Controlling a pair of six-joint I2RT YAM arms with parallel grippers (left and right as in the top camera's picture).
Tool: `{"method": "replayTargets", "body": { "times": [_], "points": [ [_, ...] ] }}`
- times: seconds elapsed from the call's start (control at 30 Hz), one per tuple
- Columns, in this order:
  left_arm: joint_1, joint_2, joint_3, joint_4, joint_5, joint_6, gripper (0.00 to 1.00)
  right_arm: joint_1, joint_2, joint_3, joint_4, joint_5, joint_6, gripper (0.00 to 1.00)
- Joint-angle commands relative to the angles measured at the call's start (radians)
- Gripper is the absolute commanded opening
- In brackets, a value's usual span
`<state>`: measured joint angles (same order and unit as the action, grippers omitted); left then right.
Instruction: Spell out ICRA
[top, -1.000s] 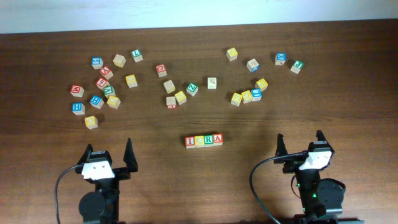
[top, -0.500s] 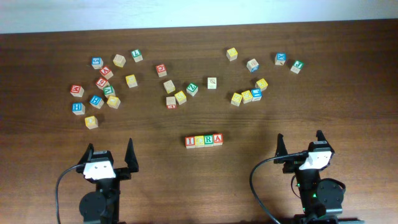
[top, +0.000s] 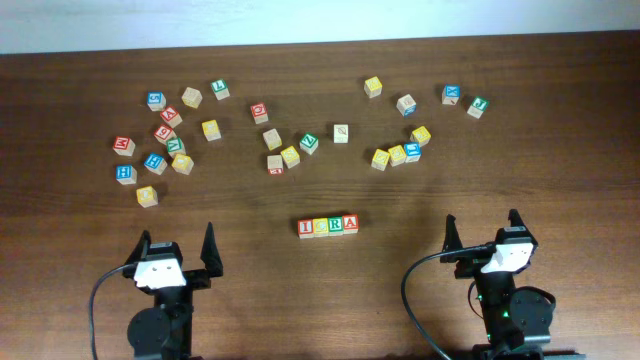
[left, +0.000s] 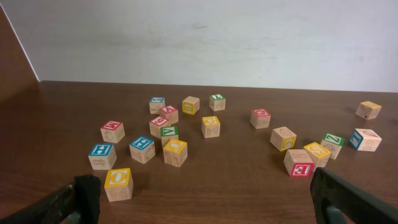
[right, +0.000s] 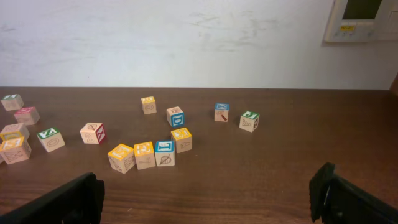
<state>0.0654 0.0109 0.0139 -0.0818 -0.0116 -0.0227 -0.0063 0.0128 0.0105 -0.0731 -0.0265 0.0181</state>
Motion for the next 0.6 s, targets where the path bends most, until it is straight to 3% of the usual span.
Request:
{"method": "replayTargets", "body": {
  "times": [0.0,0.57],
  "points": [
    [-0.004,-0.006,-0.005,-0.002,0.004,0.016,0.99,-0.004,-0.010,-0.005,-0.006,0.001,-0.006,0.98],
    [-0.004,-0.006,-0.005,-0.002,0.004,0.016,0.99,-0.004,-0.010,-0.005,-0.006,0.016,-0.006,0.98]
  ]
}}
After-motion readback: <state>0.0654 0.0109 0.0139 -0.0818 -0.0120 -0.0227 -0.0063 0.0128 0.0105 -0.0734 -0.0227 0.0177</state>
